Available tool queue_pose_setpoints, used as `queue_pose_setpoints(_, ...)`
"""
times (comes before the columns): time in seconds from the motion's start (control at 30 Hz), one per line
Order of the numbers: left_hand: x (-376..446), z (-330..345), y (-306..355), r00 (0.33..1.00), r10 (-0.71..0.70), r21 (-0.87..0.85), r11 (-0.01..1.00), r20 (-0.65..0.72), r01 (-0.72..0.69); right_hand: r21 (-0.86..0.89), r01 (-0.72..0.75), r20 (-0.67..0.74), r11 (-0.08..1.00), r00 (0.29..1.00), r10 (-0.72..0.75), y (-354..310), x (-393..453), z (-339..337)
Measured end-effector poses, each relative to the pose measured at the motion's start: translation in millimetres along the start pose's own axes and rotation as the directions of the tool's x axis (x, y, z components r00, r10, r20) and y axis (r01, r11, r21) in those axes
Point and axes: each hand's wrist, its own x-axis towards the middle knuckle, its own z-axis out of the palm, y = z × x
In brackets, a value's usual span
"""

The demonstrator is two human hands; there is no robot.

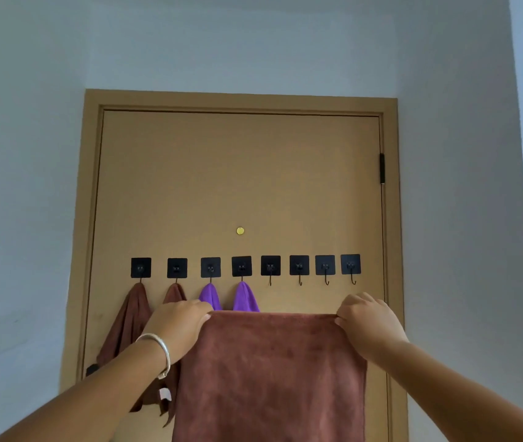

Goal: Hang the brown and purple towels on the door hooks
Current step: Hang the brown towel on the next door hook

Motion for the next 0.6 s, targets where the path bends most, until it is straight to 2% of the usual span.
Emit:
queue_pose_setpoints(0.13, 44.7, 26.4, -20.2, 0.997, 0.008, -0.152, 0.988, -0.082, -0.021, 0.029, -0.037, -0.081, 0.999, 0.996, 0.040, -0.3, 43.4, 24.3)
queue_pose_setpoints(0.27, 78.6, 54.3, -31.2, 0.986, 0.047, -0.156, 0.985, -0.160, -0.072, 0.069, -0.026, -0.198, 0.997, 0.979, 0.039, -0.6, 73.1, 49.3)
queue_pose_setpoints(0.37, 98.8, 73.5, -39.4, 0.945, 0.234, -0.135, 0.954, -0.226, -0.269, 0.094, -0.038, -0.182, 0.995, 0.982, 0.055, 5.7, 96.2, 71.6)
queue_pose_setpoints(0.43, 114.3, 86.6, -45.6, 0.908, 0.362, -0.090, 0.918, -0.213, -0.387, 0.125, -0.034, -0.178, 0.992, 0.982, 0.056, 11.1, 113.1, 88.2)
queue_pose_setpoints(0.5, 133.0, 102.3, -49.5, 0.910, 0.379, -0.080, 0.915, -0.166, -0.396, 0.154, -0.014, -0.167, 0.988, 0.985, 0.040, 14.5, 129.4, 103.3)
queue_pose_setpoints(0.6, 155.3, 123.5, -47.4, 0.936, 0.320, -0.067, 0.941, -0.148, -0.332, 0.117, 0.070, -0.162, 0.991, 0.986, -0.051, 15.7, 151.7, 122.4)
